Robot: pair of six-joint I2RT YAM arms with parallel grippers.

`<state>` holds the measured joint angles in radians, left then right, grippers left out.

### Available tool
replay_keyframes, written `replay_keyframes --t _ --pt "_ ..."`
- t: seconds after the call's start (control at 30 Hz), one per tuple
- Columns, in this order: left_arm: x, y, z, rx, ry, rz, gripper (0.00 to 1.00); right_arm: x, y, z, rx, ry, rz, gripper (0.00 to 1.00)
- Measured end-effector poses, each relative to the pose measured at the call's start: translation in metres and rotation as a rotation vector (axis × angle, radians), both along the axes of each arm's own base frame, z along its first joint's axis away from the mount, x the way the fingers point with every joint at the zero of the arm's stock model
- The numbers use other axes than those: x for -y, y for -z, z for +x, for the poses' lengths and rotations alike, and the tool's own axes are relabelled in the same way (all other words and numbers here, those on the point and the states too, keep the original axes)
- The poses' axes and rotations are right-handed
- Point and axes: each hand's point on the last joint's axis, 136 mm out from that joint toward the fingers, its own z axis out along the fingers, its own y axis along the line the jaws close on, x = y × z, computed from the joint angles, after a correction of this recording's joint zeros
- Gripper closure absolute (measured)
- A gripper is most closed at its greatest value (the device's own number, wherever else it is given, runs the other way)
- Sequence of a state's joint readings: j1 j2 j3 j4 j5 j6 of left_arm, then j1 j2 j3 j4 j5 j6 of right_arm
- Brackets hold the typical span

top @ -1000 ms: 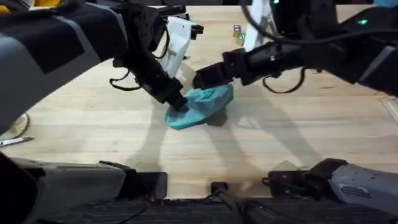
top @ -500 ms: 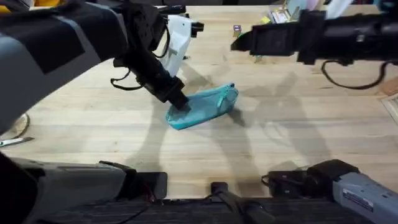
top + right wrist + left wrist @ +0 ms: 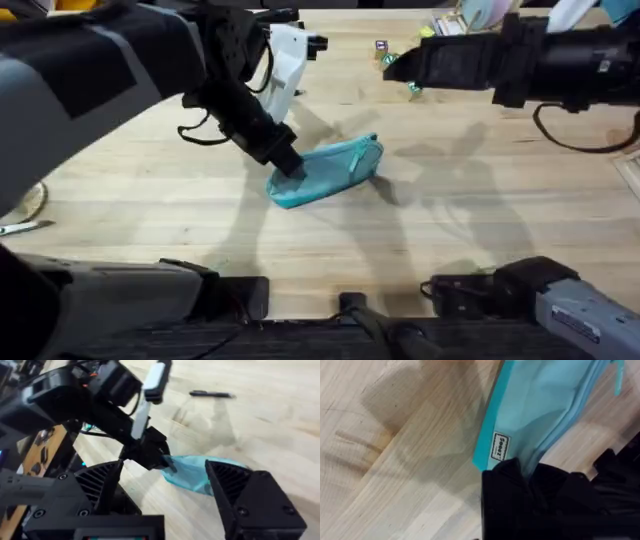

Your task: Unzip the bag, pick up the pens from the table one at a time and place them inside, then zip the bag closed.

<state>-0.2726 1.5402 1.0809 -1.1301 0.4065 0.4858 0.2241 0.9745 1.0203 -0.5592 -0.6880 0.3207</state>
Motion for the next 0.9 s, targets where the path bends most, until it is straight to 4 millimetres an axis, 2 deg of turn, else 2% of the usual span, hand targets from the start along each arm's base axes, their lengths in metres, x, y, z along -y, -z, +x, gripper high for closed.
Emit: replay_keyframes --t 0.2,0.3,0.63,0.9 --pt "0.0 0.0 0.0 0.0 0.0 0.0 0.958 0.012 0.016 0.0 -0.092 0.094 -0.038 0.004" --pt "0.0 0.0 0.0 0.0 0.0 0.0 0.958 0.017 0.014 -0.003 -0.091 0.123 -0.046 0.004" --pt "0.0 0.0 0.0 0.0 0.0 0.0 0.958 0.025 0.007 -0.033 -0.033 0.175 -0.115 0.004" --pt "0.0 0.0 0.0 0.0 0.0 0.0 0.959 0.028 0.019 -0.047 -0.058 0.252 -0.208 0.003"
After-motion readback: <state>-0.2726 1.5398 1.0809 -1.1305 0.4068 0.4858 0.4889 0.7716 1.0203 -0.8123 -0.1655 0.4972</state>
